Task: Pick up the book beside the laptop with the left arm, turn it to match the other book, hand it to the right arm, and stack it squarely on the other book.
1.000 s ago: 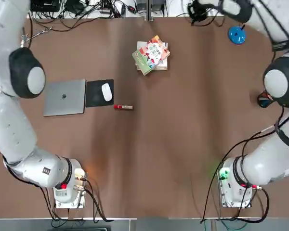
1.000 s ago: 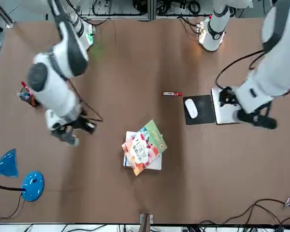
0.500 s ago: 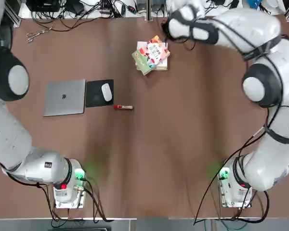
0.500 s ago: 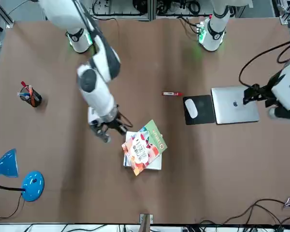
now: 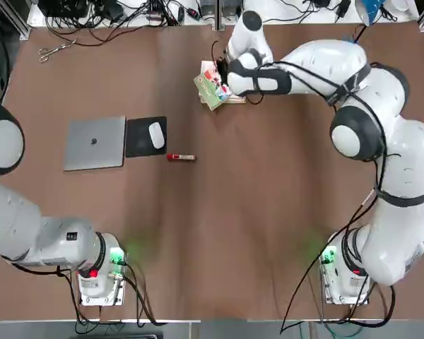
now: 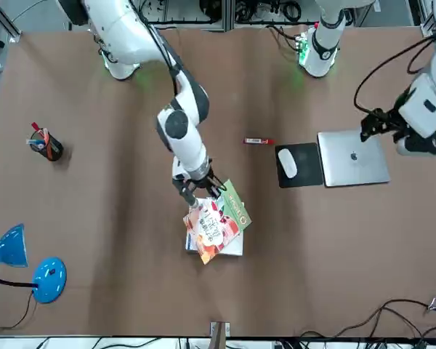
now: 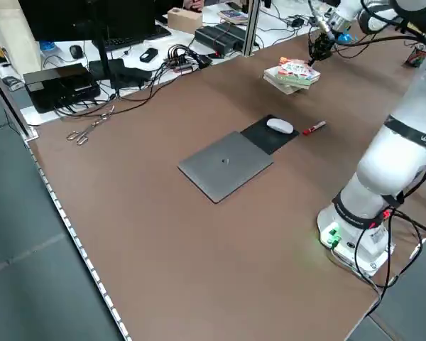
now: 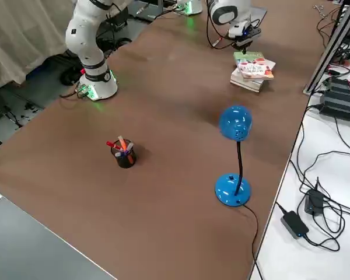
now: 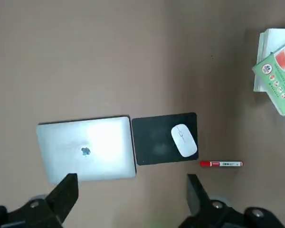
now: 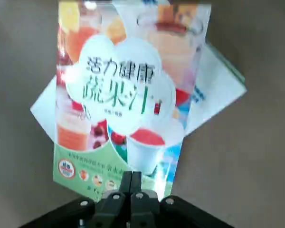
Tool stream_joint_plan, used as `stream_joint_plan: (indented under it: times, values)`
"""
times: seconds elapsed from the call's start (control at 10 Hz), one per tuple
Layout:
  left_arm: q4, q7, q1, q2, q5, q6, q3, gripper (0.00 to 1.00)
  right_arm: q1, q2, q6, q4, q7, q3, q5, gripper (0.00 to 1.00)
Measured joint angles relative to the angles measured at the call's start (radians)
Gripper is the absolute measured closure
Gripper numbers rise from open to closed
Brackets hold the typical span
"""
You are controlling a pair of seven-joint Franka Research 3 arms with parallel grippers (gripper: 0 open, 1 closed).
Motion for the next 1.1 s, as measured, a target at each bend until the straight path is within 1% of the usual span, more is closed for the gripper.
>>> stream_joint_plan:
  times: [0.2,0.3,0.7,0.9,1.1]
  values:
    - [-0.003,0.001,-0.028,0.0,0.001,0.006,0.042,0.0,0.028,0.027,0.043,0.003,0.04,-0.004,0.0,0.98]
    - [-0.004,0.001,-0.035,0.0,0.001,0.007,0.051,0.0,0.041,0.047,0.068,0.005,0.058,-0.005,0.0,0.98]
    - [-0.007,0.002,-0.036,0.001,0.001,0.014,0.057,0.0,0.074,0.127,0.146,0.042,0.086,-0.018,0.0,0.97]
    - [-0.007,0.002,-0.036,0.001,0.001,0.014,0.056,0.0,0.08,0.142,0.189,0.048,0.11,-0.02,0.0,0.97]
    - [-0.007,0.003,-0.036,0.001,0.001,0.014,0.056,0.0,0.08,0.158,0.191,0.075,0.146,-0.022,0.002,0.97]
